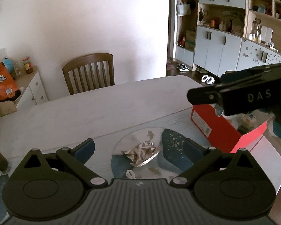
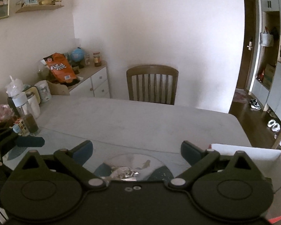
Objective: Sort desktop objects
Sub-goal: 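Move both open tools from the box back over the remaining foil and cable, then grasp the silver foil packet with the right tool while the left tool grasps the white cable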
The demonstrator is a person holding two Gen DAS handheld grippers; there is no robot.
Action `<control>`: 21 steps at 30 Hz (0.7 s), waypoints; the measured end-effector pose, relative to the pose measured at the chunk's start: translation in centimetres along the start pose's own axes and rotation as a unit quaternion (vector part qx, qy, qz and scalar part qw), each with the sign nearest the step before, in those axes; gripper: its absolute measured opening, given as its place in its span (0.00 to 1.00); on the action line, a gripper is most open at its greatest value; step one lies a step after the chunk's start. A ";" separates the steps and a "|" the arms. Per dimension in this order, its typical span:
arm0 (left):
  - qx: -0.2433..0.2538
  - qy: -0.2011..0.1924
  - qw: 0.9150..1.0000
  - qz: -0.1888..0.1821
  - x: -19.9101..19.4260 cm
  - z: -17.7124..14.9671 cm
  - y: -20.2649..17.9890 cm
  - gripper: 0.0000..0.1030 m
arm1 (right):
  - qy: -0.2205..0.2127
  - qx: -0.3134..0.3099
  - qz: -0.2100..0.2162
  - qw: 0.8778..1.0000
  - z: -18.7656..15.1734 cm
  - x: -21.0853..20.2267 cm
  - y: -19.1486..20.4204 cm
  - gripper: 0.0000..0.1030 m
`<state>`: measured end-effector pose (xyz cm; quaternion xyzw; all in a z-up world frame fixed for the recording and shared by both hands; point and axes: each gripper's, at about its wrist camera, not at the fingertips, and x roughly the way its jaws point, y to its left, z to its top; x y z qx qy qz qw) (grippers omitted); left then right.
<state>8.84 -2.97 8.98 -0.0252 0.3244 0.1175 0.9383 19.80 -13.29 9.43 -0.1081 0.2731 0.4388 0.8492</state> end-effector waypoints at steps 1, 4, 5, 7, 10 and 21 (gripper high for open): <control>-0.002 0.002 1.000 0.000 0.2 -0.1 0.1 0.98 | 0.002 0.000 0.001 1.000 0.1 0.3 0.2 0.98; -0.008 0.008 1.000 -0.003 0.9 -0.5 0.7 0.98 | 0.009 -0.003 0.004 1.000 0.1 1.3 0.4 0.98; -0.009 0.010 1.000 -0.004 1.1 -0.7 0.7 0.98 | 0.011 -0.004 0.005 1.000 0.1 1.6 0.5 0.98; -0.009 0.013 1.000 -0.001 1.7 -1.1 0.6 0.98 | 0.017 -0.005 0.006 1.000 -0.1 2.2 0.5 0.98; -0.009 0.012 1.000 0.007 2.5 -2.0 0.3 0.98 | 0.024 -0.004 0.006 1.000 -0.4 3.1 0.6 0.98; -0.015 0.032 0.999 0.012 6.0 -5.1 0.0 0.98 | 0.051 -0.010 0.012 0.999 -2.0 6.5 1.3 0.98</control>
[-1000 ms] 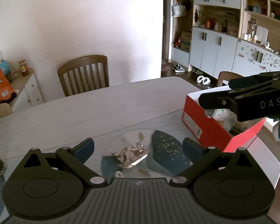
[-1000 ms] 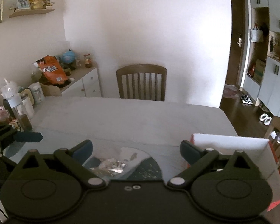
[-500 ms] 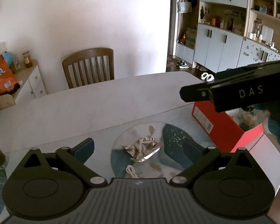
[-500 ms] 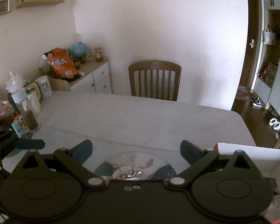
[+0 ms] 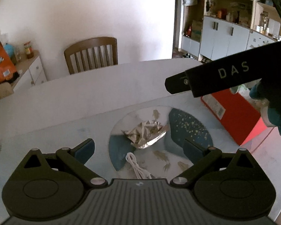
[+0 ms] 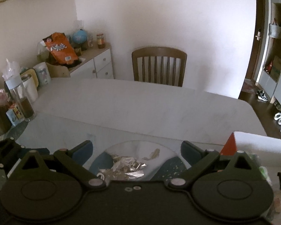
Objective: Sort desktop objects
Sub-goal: 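Grasp the silver foil packet with the right tool while the left tool grasps the white cable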
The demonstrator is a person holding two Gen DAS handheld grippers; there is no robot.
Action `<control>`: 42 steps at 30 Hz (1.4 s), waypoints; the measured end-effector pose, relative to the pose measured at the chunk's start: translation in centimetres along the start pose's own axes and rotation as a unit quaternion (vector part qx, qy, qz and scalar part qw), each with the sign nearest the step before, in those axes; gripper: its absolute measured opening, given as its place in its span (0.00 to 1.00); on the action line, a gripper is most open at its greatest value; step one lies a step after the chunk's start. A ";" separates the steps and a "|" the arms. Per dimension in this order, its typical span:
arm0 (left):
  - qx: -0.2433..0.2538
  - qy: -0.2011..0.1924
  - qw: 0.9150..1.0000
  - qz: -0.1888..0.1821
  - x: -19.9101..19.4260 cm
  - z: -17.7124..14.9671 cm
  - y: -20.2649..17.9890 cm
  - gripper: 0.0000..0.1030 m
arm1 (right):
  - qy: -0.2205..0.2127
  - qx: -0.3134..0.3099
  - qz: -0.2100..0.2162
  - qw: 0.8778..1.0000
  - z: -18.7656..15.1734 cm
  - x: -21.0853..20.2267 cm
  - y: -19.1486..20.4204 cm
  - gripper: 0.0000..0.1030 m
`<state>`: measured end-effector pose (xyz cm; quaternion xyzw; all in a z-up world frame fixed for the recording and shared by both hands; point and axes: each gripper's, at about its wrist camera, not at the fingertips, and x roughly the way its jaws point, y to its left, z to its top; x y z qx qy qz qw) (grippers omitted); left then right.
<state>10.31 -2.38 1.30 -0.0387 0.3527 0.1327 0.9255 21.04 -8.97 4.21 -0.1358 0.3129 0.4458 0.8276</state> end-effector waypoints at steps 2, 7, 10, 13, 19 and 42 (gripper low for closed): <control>-0.004 0.004 1.000 0.001 0.8 -0.6 0.0 0.98 | 0.005 -0.004 0.001 1.000 -0.3 0.6 0.2 0.98; -0.012 0.013 1.000 -0.004 2.6 -1.9 -0.2 0.98 | 0.018 -0.003 0.008 1.000 -1.0 2.2 0.4 0.97; -0.016 0.020 1.000 -0.004 3.4 -2.6 -0.4 0.97 | 0.024 -0.005 0.011 1.000 -1.5 3.1 0.7 0.97; -0.015 0.027 1.000 -0.002 4.2 -3.2 -0.6 0.97 | 0.033 -0.004 0.013 0.999 -1.9 4.1 0.7 0.96; -0.018 0.032 0.999 0.000 5.5 -3.9 -0.8 0.94 | 0.048 -0.008 0.021 0.999 -2.6 5.7 1.1 0.95; -0.049 0.033 0.998 0.007 9.2 -6.4 -0.7 0.70 | 0.107 0.030 -0.001 0.994 -4.2 12.8 1.3 0.84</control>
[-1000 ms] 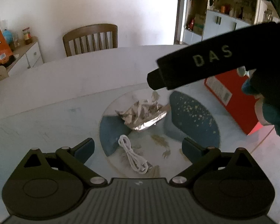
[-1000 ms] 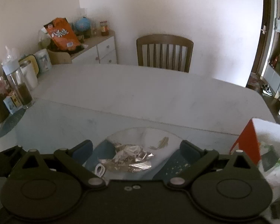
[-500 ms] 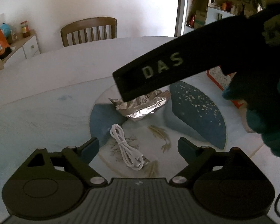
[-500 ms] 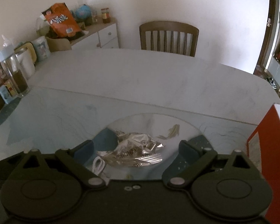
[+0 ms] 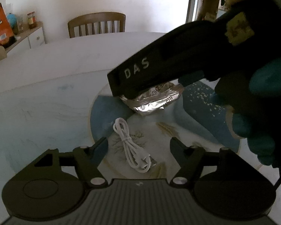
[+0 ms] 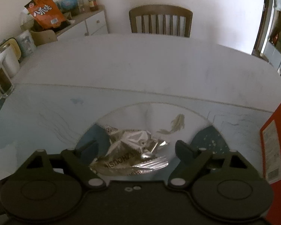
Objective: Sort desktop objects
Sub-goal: 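Grasp the silver foil packet with the right tool while the left tool grasps the white cable, then carry the foil packet and white cable with both tools over the red shoebox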
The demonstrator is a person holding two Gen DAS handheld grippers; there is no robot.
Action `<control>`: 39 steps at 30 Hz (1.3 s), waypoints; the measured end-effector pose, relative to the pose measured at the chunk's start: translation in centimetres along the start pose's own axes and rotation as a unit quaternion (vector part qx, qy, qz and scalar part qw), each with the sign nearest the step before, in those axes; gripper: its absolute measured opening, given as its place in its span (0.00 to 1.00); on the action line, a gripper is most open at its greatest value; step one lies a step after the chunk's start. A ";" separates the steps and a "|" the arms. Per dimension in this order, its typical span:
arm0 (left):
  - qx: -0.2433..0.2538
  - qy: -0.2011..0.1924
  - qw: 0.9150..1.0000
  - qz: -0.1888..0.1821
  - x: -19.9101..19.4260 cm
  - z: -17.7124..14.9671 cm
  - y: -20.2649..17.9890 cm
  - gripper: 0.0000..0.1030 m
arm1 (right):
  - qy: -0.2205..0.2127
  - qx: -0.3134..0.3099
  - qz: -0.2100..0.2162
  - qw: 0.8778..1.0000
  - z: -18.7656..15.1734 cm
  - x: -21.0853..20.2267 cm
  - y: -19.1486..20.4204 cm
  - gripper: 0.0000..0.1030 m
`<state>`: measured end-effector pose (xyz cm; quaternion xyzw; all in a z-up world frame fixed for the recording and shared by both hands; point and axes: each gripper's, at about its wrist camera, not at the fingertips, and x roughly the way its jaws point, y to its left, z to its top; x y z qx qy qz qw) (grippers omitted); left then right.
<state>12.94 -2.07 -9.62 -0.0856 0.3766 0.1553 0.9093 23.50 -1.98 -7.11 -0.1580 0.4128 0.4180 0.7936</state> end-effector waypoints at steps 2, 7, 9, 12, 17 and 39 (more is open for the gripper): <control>-0.002 -0.001 1.000 -0.002 0.0 -0.1 -0.1 0.70 | 0.005 0.005 -0.001 1.000 -0.2 0.3 -0.1 0.83; 0.007 -0.006 1.000 0.009 -0.2 -0.2 -0.4 0.56 | 0.022 0.001 0.001 1.000 -0.5 0.8 0.0 0.74; 0.011 -0.009 1.000 0.012 -0.3 -0.3 -0.6 0.48 | 0.024 0.009 0.003 1.000 -0.6 0.8 -0.3 0.67; 0.011 -0.010 1.000 0.016 -0.1 0.0 -0.6 0.39 | 0.027 0.015 0.008 0.999 -0.8 0.7 -0.6 0.62; -0.004 -0.014 1.000 0.016 0.1 0.4 0.0 0.25 | 0.025 0.016 0.012 0.999 -0.8 0.4 -0.8 0.57; -0.039 -0.014 0.999 0.002 -0.5 0.7 1.0 0.12 | 0.012 0.049 0.000 0.999 -1.7 -2.4 -2.4 0.54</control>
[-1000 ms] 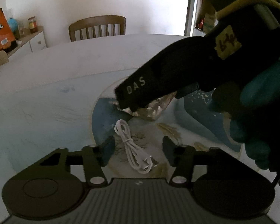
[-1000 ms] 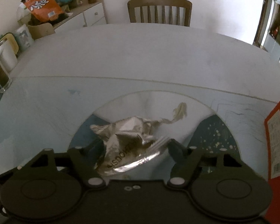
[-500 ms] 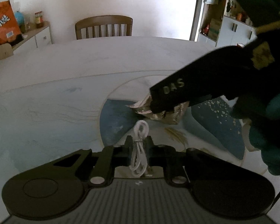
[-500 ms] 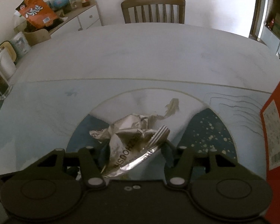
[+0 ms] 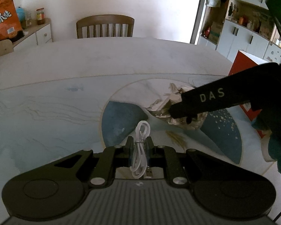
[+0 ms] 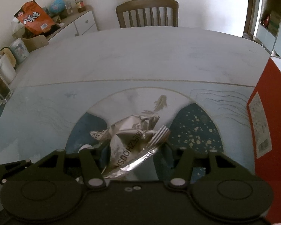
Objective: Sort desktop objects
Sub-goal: 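Carry the foil packet and white cable with both tools over the red shoebox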
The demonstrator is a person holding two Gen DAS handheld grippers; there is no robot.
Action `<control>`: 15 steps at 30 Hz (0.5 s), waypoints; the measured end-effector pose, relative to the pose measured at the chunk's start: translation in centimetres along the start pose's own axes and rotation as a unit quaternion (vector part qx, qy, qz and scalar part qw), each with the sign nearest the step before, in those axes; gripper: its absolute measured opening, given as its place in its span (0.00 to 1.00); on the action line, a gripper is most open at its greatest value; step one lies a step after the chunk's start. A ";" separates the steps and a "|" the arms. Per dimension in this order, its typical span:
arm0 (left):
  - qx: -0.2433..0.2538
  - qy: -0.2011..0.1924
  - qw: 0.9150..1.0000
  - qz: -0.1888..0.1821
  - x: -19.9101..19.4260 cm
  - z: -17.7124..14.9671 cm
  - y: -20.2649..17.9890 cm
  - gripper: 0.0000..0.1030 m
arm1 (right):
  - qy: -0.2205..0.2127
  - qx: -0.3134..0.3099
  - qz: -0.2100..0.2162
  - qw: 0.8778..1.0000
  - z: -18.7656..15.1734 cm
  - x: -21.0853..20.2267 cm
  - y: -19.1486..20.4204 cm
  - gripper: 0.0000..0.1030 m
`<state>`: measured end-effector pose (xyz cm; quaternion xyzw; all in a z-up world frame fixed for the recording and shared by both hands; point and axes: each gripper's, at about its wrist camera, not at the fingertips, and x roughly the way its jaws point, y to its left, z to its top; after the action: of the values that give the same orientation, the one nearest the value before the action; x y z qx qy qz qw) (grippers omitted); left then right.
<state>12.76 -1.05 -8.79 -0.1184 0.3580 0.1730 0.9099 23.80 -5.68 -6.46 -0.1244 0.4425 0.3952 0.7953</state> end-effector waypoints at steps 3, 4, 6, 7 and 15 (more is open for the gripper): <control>-0.004 -0.001 1.000 0.001 -0.4 0.3 0.1 0.12 | -0.004 0.002 0.000 1.000 -0.1 -0.5 -0.2 0.54; -0.004 -0.003 1.000 0.002 -0.6 0.4 0.1 0.12 | -0.005 0.003 0.000 1.000 0.0 -0.7 -0.3 0.54; -0.003 -0.006 1.000 0.002 -1.1 0.8 0.1 0.12 | -0.008 0.004 -0.001 1.000 0.1 -1.3 -0.3 0.54; -0.002 -0.007 1.000 0.001 -1.4 1.0 0.1 0.12 | -0.009 0.003 0.000 1.000 0.2 -1.5 -0.3 0.54; 0.003 -0.018 1.000 -0.006 -3.6 2.9 -0.1 0.12 | -0.034 0.005 -0.002 0.999 0.9 -4.3 -0.4 0.54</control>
<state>12.09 -0.97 -4.22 -0.1148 0.3412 0.1688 0.9175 23.36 -7.69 -2.61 -0.1081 0.4167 0.3953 0.8115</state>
